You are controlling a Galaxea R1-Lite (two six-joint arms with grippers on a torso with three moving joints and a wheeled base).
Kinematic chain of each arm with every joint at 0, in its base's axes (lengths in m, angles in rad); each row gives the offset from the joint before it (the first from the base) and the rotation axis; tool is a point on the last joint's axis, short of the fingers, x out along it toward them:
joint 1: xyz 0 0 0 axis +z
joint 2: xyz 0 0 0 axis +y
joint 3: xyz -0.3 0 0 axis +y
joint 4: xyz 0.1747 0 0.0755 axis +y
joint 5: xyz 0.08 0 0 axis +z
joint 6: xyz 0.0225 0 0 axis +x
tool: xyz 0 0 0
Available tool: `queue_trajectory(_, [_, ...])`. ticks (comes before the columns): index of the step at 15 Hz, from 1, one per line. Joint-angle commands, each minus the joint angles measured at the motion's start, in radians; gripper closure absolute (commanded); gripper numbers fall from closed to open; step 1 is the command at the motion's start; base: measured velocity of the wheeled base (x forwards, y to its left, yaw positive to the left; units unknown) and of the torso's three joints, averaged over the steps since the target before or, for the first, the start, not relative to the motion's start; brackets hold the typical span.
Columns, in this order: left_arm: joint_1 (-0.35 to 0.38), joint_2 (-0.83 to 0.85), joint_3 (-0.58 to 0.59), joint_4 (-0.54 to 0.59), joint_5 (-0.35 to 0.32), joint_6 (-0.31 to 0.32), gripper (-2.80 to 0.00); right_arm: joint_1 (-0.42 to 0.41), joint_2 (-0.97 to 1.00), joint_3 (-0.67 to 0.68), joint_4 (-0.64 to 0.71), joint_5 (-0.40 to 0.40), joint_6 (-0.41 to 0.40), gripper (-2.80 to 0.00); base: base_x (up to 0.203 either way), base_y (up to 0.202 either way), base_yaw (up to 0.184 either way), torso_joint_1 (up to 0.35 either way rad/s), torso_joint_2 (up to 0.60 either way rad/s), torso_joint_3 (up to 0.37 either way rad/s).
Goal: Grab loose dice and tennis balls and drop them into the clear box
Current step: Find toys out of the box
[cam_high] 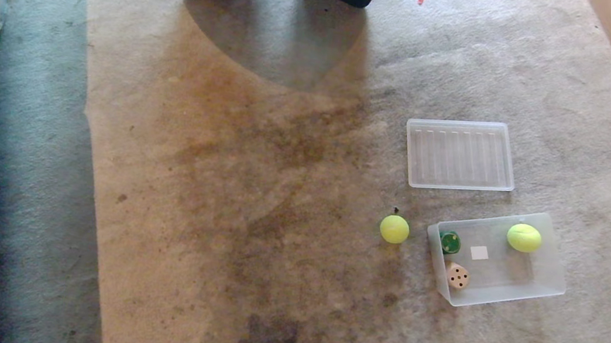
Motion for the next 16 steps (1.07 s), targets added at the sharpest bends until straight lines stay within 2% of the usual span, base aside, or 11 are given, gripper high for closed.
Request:
queue_trajectory(1, [0.0,0.0,0.002,0.0,0.001,-0.001,0.0,0.0,0.0,0.0,0.001,0.0,-0.001,0.0,0.0,0.0,0.0,0.002,0.0,-0.212])
queue_trajectory(10, [0.0,0.0,0.001,0.0,0.001,-0.001,0.0,0.001,-0.001,0.0,0.001,0.0,-0.001,0.0,0.0,0.0,0.0,0.001,0.0,-0.195])
queue_trajectory(16, [0.0,0.0,0.002,0.0,0.001,-0.001,0.0,0.0,-0.001,0.0,0.001,0.0,-0.001,0.0,0.0,0.0,0.0,0.001,0.0,-0.027])
